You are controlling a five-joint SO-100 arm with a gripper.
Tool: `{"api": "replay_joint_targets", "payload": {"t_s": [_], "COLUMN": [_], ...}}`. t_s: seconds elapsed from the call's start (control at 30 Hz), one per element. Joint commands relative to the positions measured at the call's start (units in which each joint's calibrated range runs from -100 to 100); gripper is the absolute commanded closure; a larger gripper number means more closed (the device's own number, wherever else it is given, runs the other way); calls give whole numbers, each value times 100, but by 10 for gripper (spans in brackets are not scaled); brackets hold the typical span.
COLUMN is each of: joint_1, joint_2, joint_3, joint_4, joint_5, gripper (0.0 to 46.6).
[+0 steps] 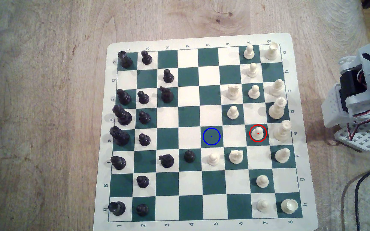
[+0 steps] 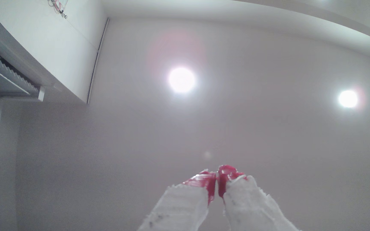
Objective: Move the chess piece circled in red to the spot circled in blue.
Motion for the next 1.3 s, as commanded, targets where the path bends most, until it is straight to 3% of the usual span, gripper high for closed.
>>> {"api": "replay_joint_targets", "payload": {"t_s": [0.0, 0.43, 0.53, 0.7, 0.83, 0.93, 1.0, 1.27], "joint_1": [-103, 390, 491, 515, 374, 280, 155, -9], "joint_2": [-20, -20, -20, -20, 159, 761, 1050, 1814], "joint_3": [99, -798, -862, -1868, -2448, -3264, -3790, -4497], "joint_4": [249, 6752, 7300, 10937, 12165, 13549, 14221, 15564], "joint_5": [20, -20, -24, -29, -34, -225, -225, -532], "gripper": [464, 464, 464, 464, 461, 464, 464, 464]}}
